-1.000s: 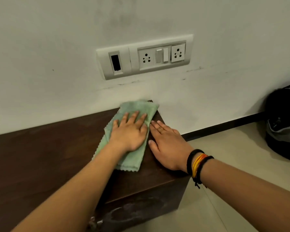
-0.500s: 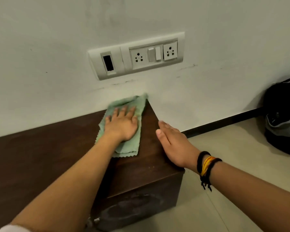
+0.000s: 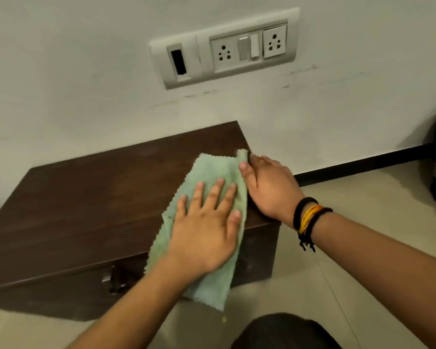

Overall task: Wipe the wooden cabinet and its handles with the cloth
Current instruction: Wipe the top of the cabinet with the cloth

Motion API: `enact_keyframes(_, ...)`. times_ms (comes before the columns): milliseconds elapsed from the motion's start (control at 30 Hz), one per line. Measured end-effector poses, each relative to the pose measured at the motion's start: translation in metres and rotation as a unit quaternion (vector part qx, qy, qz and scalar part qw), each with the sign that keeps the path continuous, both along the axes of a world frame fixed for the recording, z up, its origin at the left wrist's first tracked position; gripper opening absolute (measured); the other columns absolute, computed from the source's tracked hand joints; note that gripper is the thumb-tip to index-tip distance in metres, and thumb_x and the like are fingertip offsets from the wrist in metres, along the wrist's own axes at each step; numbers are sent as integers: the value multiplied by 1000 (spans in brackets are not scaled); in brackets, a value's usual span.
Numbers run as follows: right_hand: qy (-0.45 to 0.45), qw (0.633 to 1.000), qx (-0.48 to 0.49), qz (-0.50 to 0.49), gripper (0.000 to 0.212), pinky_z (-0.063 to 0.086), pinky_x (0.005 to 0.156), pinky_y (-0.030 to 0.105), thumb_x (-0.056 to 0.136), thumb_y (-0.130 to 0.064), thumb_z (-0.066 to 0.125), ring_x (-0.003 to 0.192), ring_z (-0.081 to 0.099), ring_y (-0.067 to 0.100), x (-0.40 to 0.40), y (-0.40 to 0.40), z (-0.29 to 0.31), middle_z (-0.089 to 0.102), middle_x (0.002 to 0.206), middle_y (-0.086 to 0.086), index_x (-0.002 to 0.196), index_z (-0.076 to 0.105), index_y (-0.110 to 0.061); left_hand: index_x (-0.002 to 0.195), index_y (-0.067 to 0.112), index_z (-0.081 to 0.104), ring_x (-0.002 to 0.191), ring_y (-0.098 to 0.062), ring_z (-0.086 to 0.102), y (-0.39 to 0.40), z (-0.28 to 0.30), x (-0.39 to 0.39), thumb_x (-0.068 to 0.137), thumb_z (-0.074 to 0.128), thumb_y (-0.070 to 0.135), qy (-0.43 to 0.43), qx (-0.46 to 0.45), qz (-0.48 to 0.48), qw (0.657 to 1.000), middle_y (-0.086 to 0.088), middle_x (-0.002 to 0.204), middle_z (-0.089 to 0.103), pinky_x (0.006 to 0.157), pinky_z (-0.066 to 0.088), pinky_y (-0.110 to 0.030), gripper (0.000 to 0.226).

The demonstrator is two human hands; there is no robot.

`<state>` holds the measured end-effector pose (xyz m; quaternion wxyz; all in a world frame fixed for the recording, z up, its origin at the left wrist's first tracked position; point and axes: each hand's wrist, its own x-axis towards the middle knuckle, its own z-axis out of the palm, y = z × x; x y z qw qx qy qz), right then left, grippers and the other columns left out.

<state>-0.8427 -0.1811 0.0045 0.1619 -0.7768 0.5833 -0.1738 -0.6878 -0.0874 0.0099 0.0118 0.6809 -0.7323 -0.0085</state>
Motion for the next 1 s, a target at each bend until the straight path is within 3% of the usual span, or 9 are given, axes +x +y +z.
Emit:
enact_keyframes(167,45,999,-18,-16,66,39,106,44,103,-51,14,133,50,34,-14,-5,4,59,140,16,138,54,-11,156,23,12,151,-30,-10,-23,5,-42,100,14,49,15,57,-91,994,-3,166,4,117,-1,-62,62)
enact_keyframes(300,141,990,-6,10,85,31,116,46,96,-62,4,148,33,30,-2,8,9,43,157,15,150,40,-7,155,29,10,152,-26,-2,6,-1,10,100,14,56,9,15,-142,990,3,165,7,120,2,-57,62)
enact_keyframes(400,214,976,-24,40,94,23,121,43,89,-67,-3,156,16,23,33,24,12,26,167,7,158,28,-10,155,34,7,152,-25,5,30,-5,73,99,19,58,-13,-15,-115,993,7,165,11,121,8,-54,61)
enact_keyframes(633,212,956,-4,201,106,16,126,40,78,-77,-11,157,4,17,131,64,17,8,171,3,162,7,-15,154,39,2,152,-18,3,78,-7,215,98,10,62,-39,-24,-42,998,12,165,7,123,9,-47,61)
enact_keyframes(800,224,931,-19,288,98,8,125,36,82,-75,-4,157,-2,17,199,94,22,-2,171,2,162,1,-19,154,41,0,152,-14,1,105,-6,301,100,7,59,-21,-35,14,999,14,164,5,123,6,-43,57)
enact_keyframes(1000,236,918,-26,316,96,6,126,37,86,-77,3,157,-5,16,241,100,19,-7,171,1,162,-2,-19,154,39,17,151,-16,16,135,-13,375,100,6,54,-13,-92,116,989,11,161,22,122,14,-42,57)
